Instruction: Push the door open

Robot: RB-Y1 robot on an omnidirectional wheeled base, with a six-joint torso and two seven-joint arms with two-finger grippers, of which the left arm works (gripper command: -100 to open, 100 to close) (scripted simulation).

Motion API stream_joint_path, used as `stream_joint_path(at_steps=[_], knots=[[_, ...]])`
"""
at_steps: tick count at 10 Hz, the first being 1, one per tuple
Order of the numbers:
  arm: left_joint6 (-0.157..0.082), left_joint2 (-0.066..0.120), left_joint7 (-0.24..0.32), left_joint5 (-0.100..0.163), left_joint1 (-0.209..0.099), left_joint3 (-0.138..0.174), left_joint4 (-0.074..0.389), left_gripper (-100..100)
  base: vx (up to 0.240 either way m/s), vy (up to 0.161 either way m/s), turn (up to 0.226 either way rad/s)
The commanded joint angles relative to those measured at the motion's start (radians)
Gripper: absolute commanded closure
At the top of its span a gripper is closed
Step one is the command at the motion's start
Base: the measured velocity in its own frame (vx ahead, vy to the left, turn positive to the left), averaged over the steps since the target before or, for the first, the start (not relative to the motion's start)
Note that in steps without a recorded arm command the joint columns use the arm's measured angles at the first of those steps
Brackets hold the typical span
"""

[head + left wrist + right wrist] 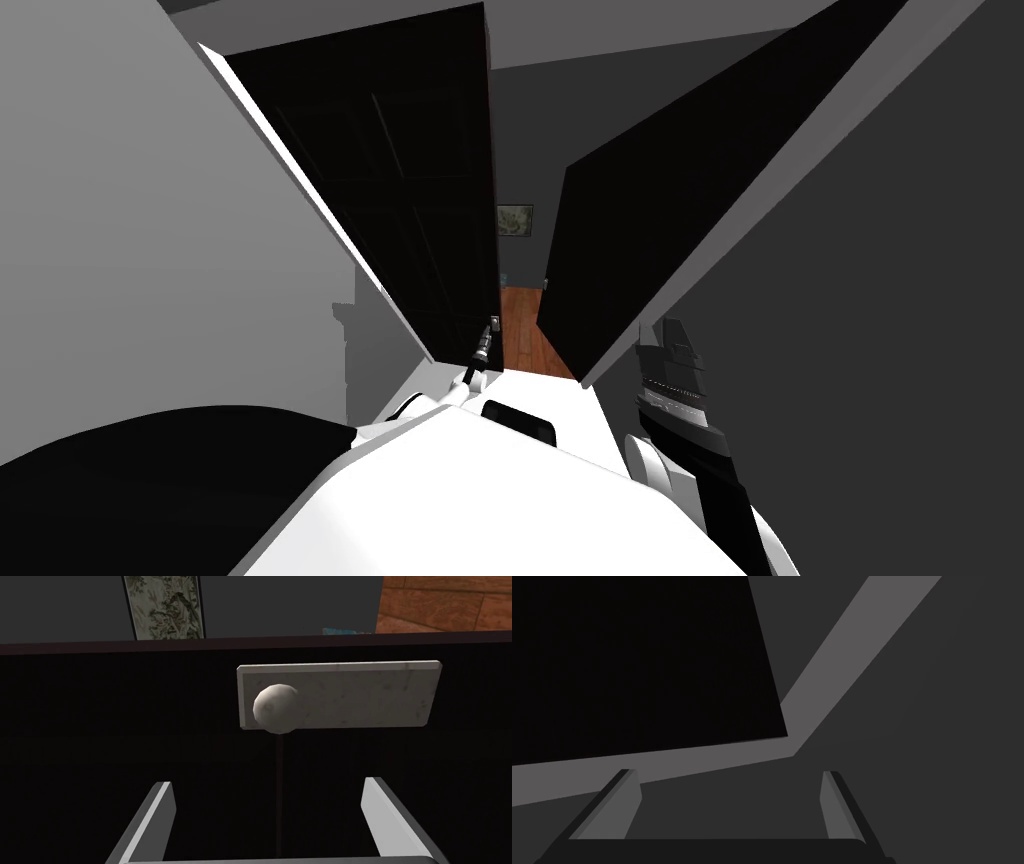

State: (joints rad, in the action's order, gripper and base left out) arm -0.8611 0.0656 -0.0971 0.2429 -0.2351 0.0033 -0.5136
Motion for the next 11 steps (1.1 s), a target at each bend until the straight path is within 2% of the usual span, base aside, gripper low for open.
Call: stream_joint_path(at_steps=[1,5,7,8,11], knots=[[-0.007,0.002,0.001,0.001,0.003,0.002,0.005,-100,0.176,0.022,-0.031],[-0.021,-0.005,0.001,0.004,0.012,0.007,0.011,-100,0.208,0.020,-0.030],[-0.021,-0.007,0.000,0.003,0.017,0.007,0.008,-100,0.115,0.003,-0.001],[-0.021,-0.007,0.000,0.003,0.017,0.007,0.008,100,-0.011,-0.003,-0.005],[-0.021,-0.007,0.000,0.003,0.017,0.007,0.008,100,-0.015,0.000,-0.004]])
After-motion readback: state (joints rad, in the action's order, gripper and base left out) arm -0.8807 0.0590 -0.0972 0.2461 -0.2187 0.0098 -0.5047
